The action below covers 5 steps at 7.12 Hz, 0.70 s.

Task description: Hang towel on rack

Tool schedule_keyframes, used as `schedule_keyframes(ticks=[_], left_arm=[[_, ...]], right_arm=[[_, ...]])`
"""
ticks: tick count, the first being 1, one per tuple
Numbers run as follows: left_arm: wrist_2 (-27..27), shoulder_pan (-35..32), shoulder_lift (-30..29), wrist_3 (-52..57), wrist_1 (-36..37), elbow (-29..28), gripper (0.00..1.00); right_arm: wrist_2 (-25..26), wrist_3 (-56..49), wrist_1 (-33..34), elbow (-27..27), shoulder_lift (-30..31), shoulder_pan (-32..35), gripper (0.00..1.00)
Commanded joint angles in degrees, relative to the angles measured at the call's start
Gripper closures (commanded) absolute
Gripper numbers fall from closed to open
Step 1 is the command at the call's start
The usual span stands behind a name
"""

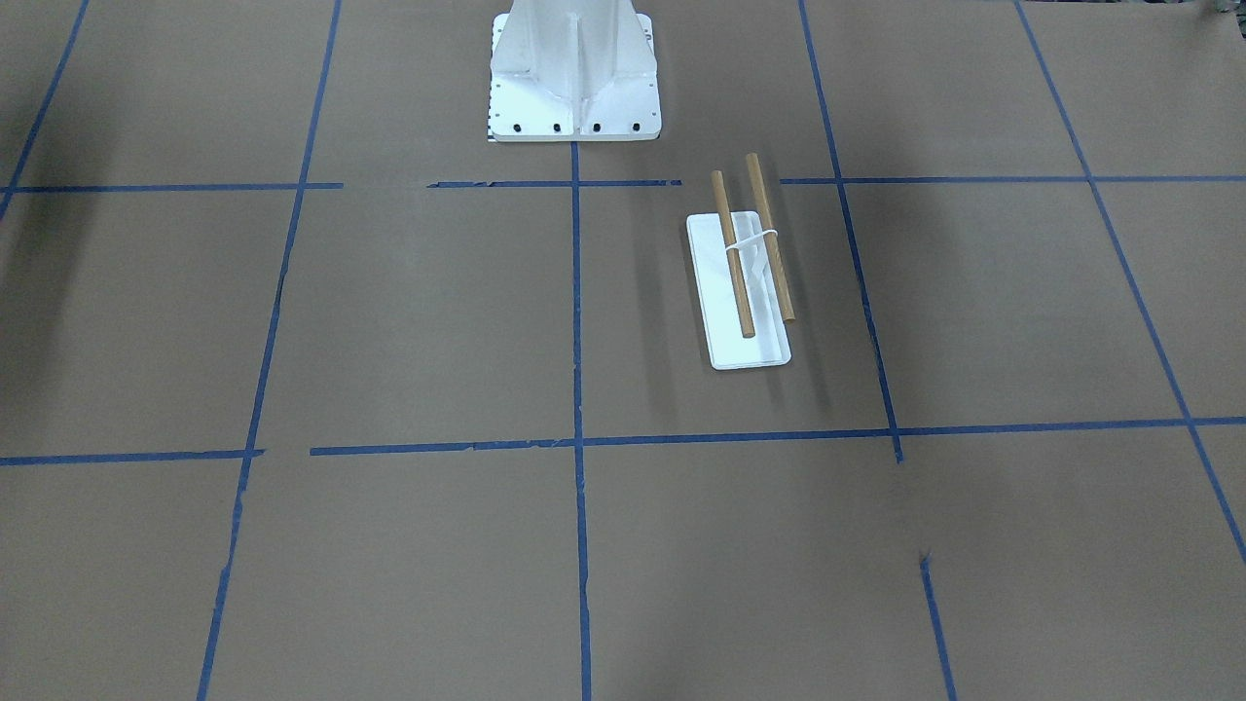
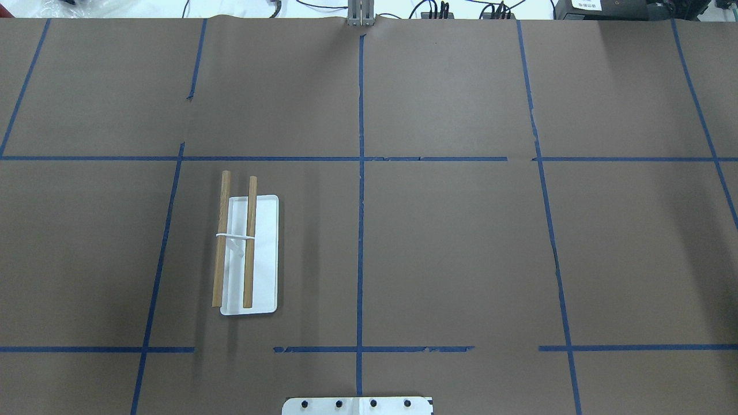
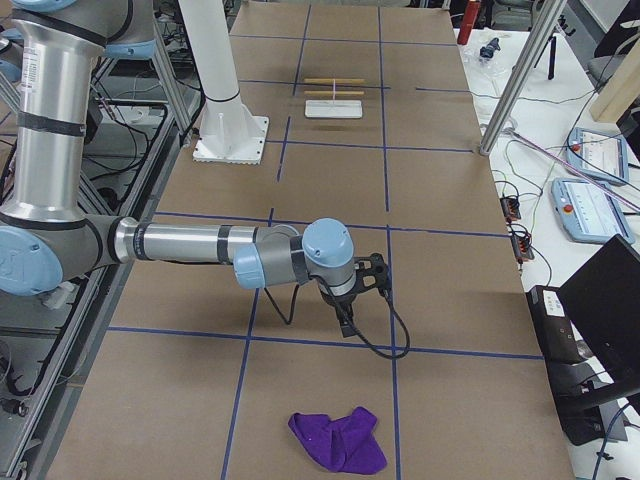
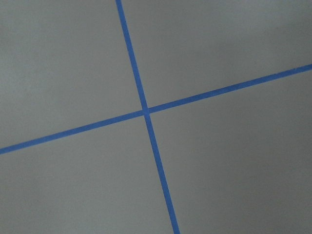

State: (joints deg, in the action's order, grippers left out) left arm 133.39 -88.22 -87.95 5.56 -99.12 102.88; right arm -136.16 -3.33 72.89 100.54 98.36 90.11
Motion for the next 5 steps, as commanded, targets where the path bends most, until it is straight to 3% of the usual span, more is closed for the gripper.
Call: schedule_keyframes(ticks=[1, 3, 5], left_arm=[[0.03, -0.11, -1.17, -0.29, -10.10, -0.66, 0.00], [0.47, -0.11, -1.00, -0.28, -19.40, -4.08, 0.00], [0.47, -0.11, -0.39, -0.11, -19.97, -4.09, 0.00]], right_arm=[[1.33, -5.14, -8.23, -2.27, 2.51, 0.07, 0.00], [3.26, -9.04, -18.87, -14.27, 2.28, 0.07, 0.00], [8.53, -10.46, -29.43, -24.47, 1.76, -0.19, 0.00]])
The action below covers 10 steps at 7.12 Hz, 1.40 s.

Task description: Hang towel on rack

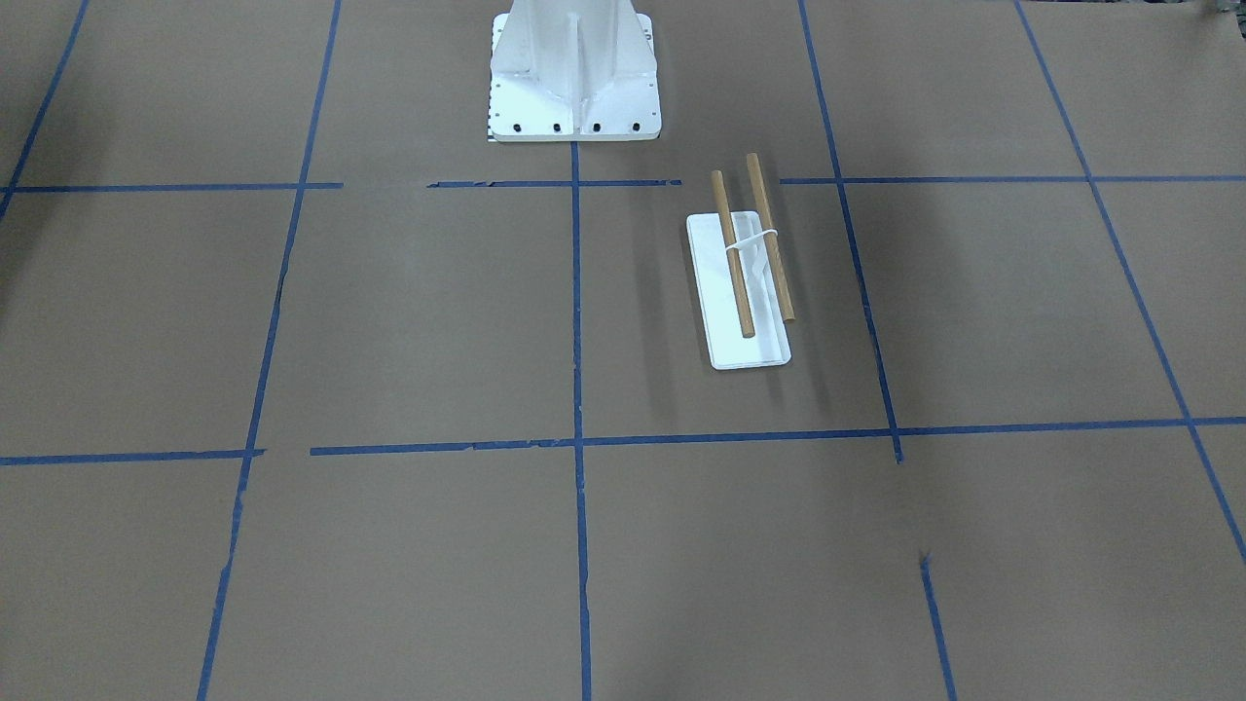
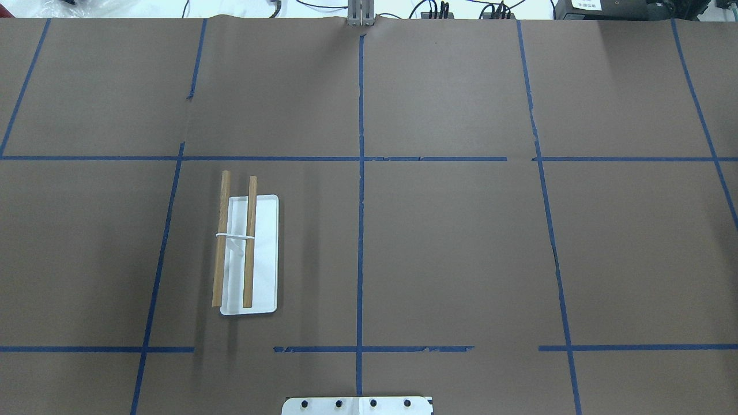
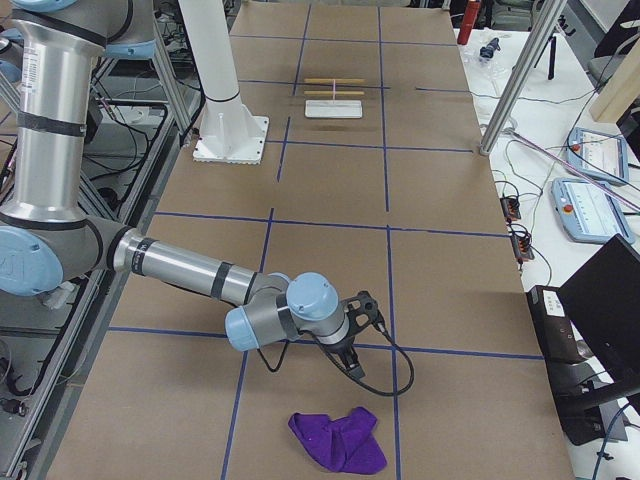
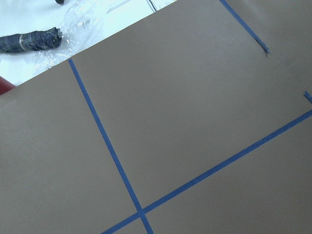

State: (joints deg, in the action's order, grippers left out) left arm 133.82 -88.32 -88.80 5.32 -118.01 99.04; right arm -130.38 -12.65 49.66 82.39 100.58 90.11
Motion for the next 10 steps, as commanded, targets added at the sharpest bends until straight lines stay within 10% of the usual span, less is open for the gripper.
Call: schedule_keyframes(ticks=[1, 10], left_arm=[[0.04, -0.01, 0.47, 0.13, -1.17, -0.17, 0.00], [0.13, -0.01, 1.70, 0.31, -2.57, 0.18, 0.00]], right_arm=[[7.72, -3.41, -7.11, -9.84, -1.52, -0.89, 0.05], [20.33, -5.89, -7.03, -21.55, -7.59, -9.69, 0.43]])
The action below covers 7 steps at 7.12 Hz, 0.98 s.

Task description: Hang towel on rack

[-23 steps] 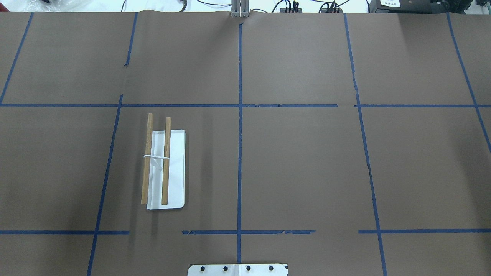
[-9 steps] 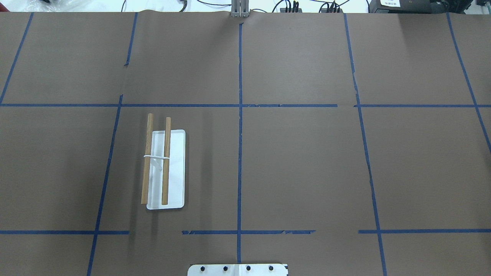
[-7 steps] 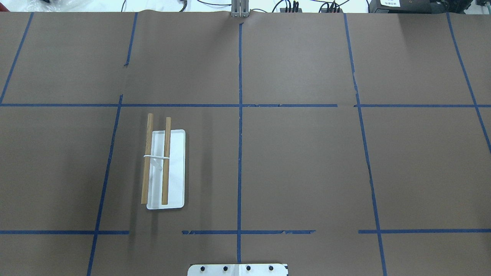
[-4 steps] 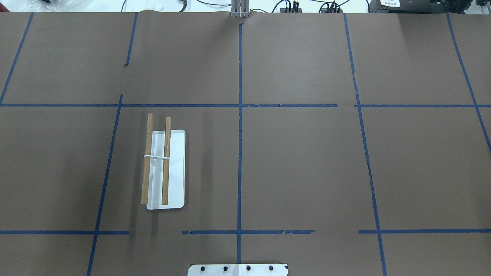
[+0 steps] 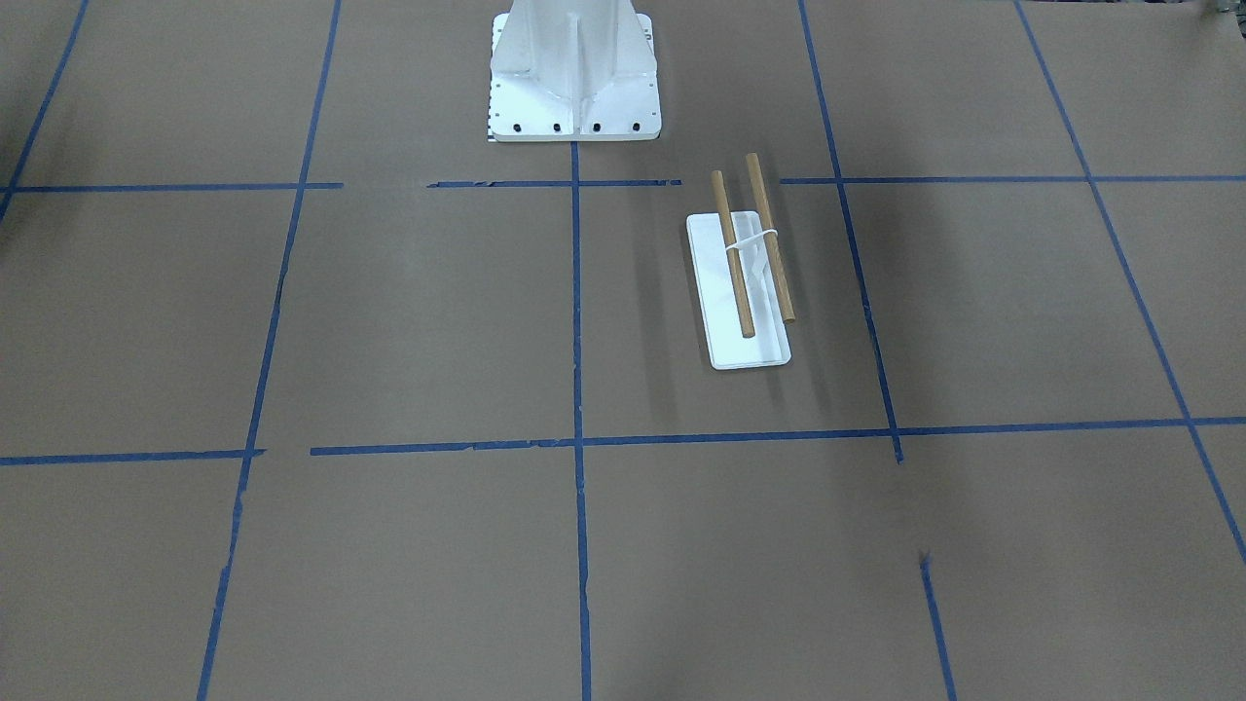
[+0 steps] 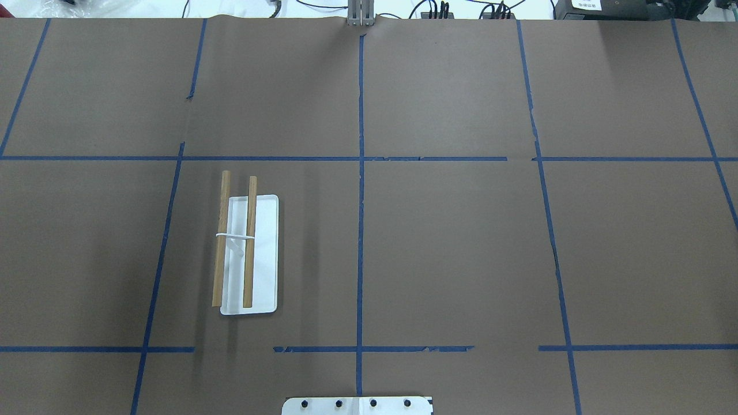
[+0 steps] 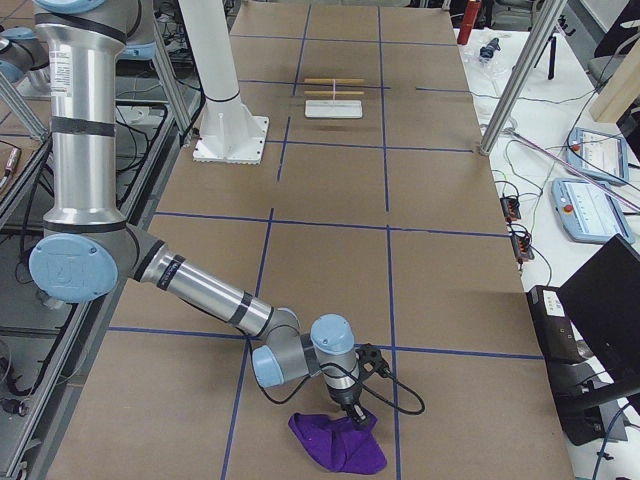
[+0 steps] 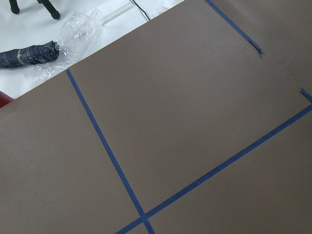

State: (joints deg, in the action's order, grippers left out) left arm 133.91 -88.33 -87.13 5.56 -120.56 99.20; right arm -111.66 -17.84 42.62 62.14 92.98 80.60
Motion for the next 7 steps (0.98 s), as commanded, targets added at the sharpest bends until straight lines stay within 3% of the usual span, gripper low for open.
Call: schedule_keyframes(ticks=[1, 2, 3, 4, 7], left_arm=[[0.03, 0.00, 0.03, 0.07, -0.03, 0.12, 0.00], [0.03, 0.00, 0.03, -0.02, -0.03, 0.12, 0.00], [0.03, 0.00, 0.03, -0.02, 0.06, 0.20, 0.00], [-0.06, 0.00, 0.03, -0.02, -0.03, 0.29, 0.00], [-0.06, 0.00, 0.03, -0.11, -0.03, 0.29, 0.00]], right_arm=[[1.97, -0.71, 0.01, -1.66, -0.08, -0.36, 0.43], [2.06, -0.71, 0.01, -1.84, -0.08, -0.45, 0.46], [2.14, -0.79, 0.09, -1.93, 0.01, -0.53, 0.59], [2.15, -1.05, 0.09, -1.84, -0.08, -0.62, 1.00], [-0.30, -1.23, 0.88, 2.35, -0.08, -0.54, 1.00]])
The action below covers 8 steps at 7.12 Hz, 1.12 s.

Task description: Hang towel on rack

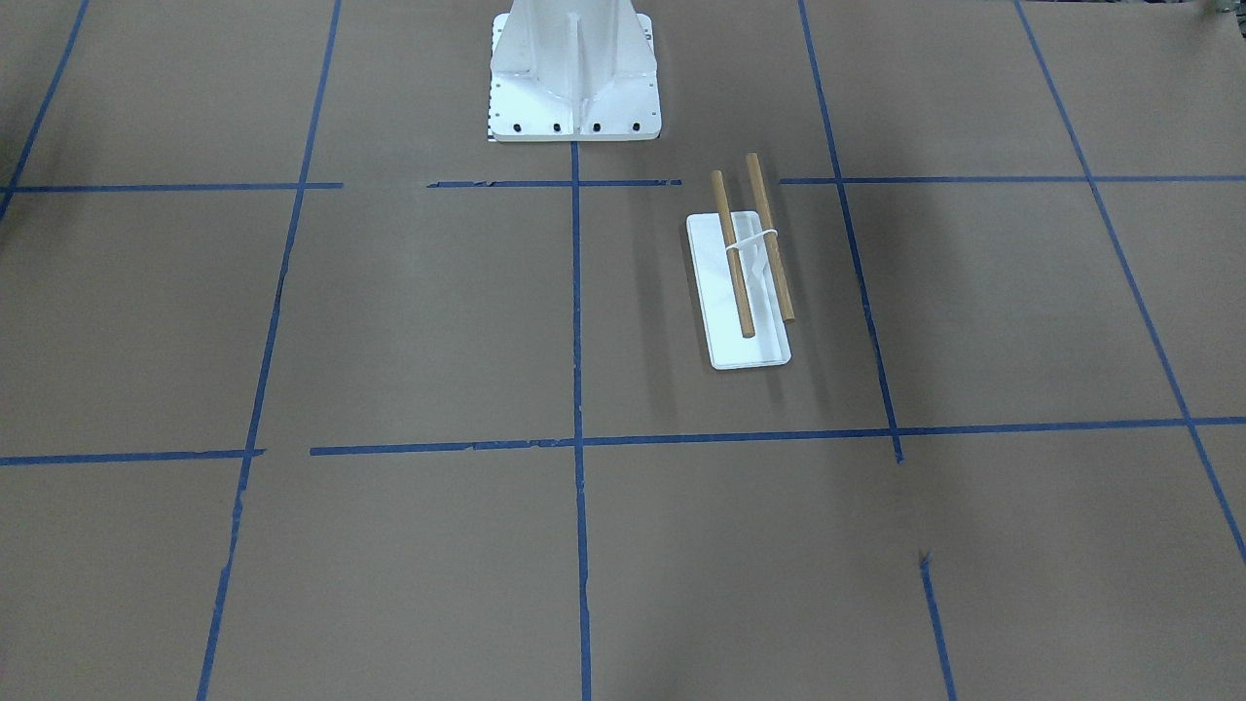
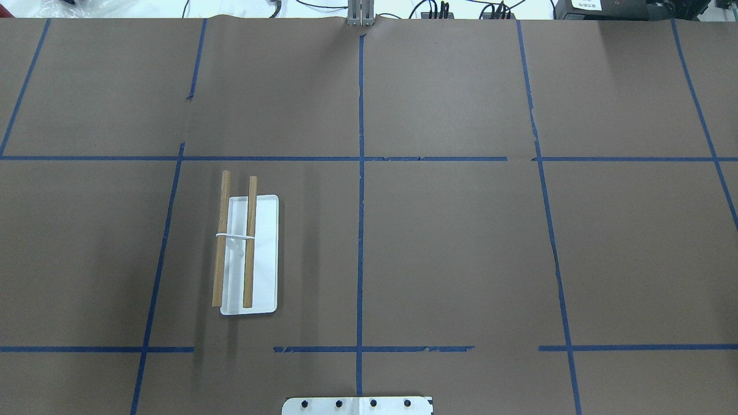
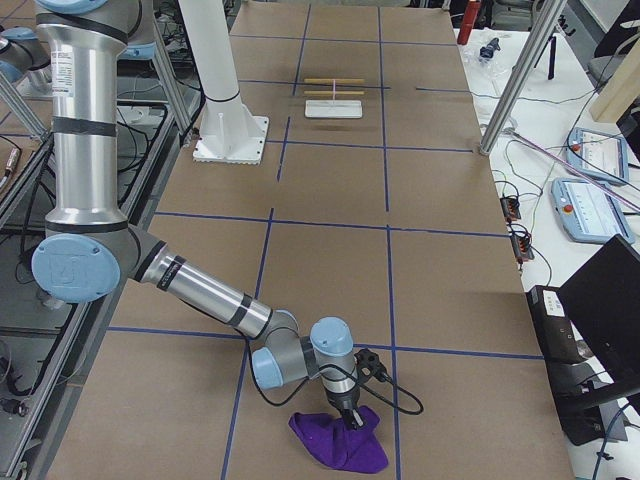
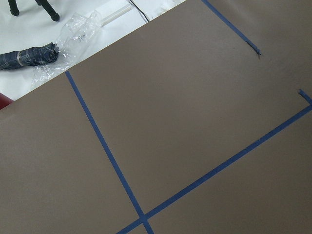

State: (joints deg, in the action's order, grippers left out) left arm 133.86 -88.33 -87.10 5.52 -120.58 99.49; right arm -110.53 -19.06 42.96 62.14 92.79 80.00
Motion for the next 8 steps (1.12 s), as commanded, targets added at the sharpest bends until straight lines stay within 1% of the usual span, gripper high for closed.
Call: schedule_keyframes(ticks=[1, 2, 4, 5, 6, 7, 8], left_arm=[[0.00, 0.00, -0.09, -0.07, 0.00, 0.01, 0.00], [0.00, 0.09, -0.09, -0.16, 0.00, 0.18, 0.00], [0.17, 0.09, -0.35, -0.24, -1.22, 0.80, 0.00], [1.22, 0.09, -0.79, -0.16, -1.67, 1.23, 0.00], [1.40, 0.17, -0.70, -0.33, -4.20, 2.02, 0.00], [1.23, 2.61, -1.49, -0.42, -4.05, 2.20, 0.00], [0.79, 6.29, -4.80, -3.20, -2.74, 1.42, 0.00]], right_arm=[[-4.40, -0.02, 2.63, 4.81, -0.07, 0.41, 1.00], [-6.26, -0.10, 6.74, 9.71, 0.02, 3.72, 1.00], [-6.54, -0.11, 18.33, 24.89, -0.15, 4.46, 1.00], [-7.15, 1.11, 23.87, 31.31, -3.20, 2.11, 1.00], [-10.55, 5.48, 28.53, 35.73, -6.37, 1.65, 1.00], [-13.02, 11.87, 29.36, 39.69, -7.96, -0.88, 1.00], [-13.13, 20.11, 29.46, 43.90, -9.02, -6.12, 1.00]])
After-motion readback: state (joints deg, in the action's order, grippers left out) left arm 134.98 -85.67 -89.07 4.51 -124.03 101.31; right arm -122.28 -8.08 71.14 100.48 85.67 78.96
